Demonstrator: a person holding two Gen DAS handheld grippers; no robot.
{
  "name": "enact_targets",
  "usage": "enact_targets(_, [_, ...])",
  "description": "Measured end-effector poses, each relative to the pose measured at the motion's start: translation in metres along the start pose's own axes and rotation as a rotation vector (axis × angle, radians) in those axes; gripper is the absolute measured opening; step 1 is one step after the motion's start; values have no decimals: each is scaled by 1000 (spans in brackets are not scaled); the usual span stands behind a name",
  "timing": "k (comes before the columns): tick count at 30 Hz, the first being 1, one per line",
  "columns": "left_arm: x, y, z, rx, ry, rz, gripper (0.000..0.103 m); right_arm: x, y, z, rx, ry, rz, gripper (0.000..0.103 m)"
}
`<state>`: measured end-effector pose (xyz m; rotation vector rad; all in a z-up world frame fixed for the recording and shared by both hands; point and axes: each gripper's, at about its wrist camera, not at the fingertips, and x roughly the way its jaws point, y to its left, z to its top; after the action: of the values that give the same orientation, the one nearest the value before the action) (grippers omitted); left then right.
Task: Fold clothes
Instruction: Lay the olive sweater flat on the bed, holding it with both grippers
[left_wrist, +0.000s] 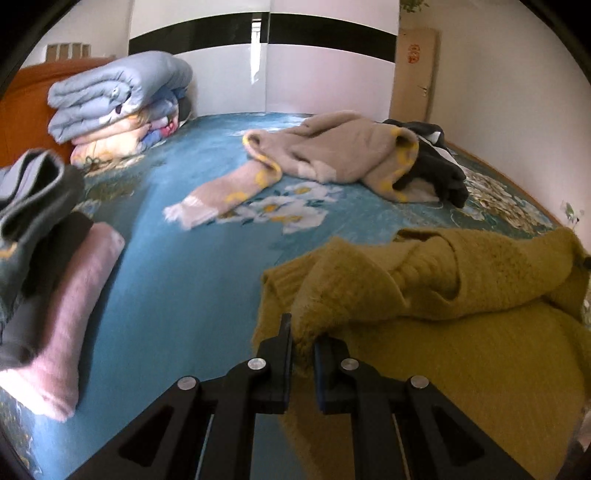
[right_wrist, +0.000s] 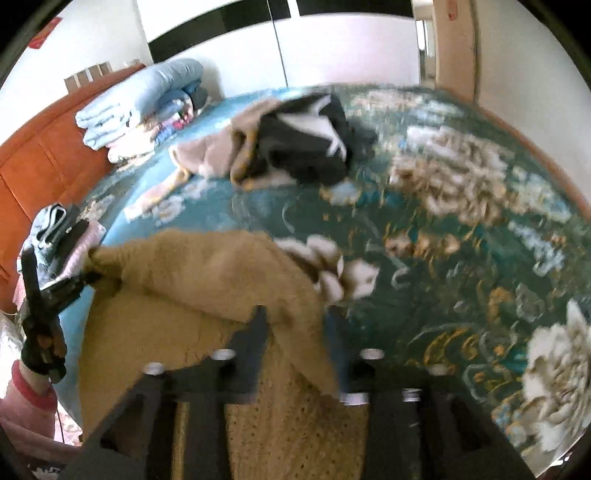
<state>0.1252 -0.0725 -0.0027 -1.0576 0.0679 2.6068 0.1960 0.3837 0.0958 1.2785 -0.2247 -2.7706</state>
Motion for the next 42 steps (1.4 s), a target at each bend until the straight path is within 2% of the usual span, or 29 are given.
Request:
enact_targets(1, [-1, 2, -2, -3, 3, -5, 10, -4, 4, 7, -5, -16, 1, 53])
enact_targets(4, [-3, 1, -7, -2, 11, -16, 10, -16, 16, 28, -20, -59, 9, 54])
enact_targets(6, [-4, 1, -9, -5, 12, -23, 10, 1, 40, 54, -60, -36, 73, 55])
enact_targets(8, [-6, 2, -11, -13, 17, -30, 10, 30, 60, 74, -88, 29, 113, 58])
enact_targets(11, [-9, 1, -13, -25, 21, -41, 10, 101, 77, 99, -70, 182, 133, 58])
enact_targets(15, [-12, -1, -13, -21, 28, -45, 10, 189, 70, 108, -4, 354, 80, 58])
enact_targets(18, [-12, -2, -13, -12, 31, -47, 10, 223, 59, 104, 76, 422, 103, 58])
enact_targets(21, [-10, -1, -12, -5, 35, -49, 10, 231, 57, 100, 98, 434, 131, 57])
enact_targets(22, [-10, -1, -11, -5, 34, -48, 10, 231, 58, 98, 100, 429, 138, 51])
enact_targets(23, [-9, -1, -11, -6, 33, -48, 10, 229, 58, 96, 103, 421, 147, 43])
enact_targets(24, [-9, -1, -10, -6, 32, -49, 11, 226, 59, 95, 105, 411, 153, 24])
enact_targets(25, [-9, -1, -9, -7, 31, -49, 11, 222, 59, 95, 103, 395, 154, 11])
enact_targets(29, [-7, 1, -3, -5, 27, -48, 11, 194, 63, 101, 99, 305, 202, 7])
enact_targets(33, [-2, -1, 25, 30, 3, -48, 10, 142, 48, 126, 128, 124, 210, 7])
enact_targets(36, [5, -6, 59, 74, -30, -48, 11, 94, 28, 154, 124, -53, 123, 7])
enact_targets(38, [14, -12, 89, 109, -51, -51, 11, 70, 17, 170, 113, -134, 65, 7])
enact_targets(39, [21, -16, 105, 120, -49, -50, 11, 62, 13, 179, 103, -166, 19, 2])
enact_targets(42, [45, -26, 151, 143, -37, -51, 10, 46, -12, 203, 121, -231, -76, 1])
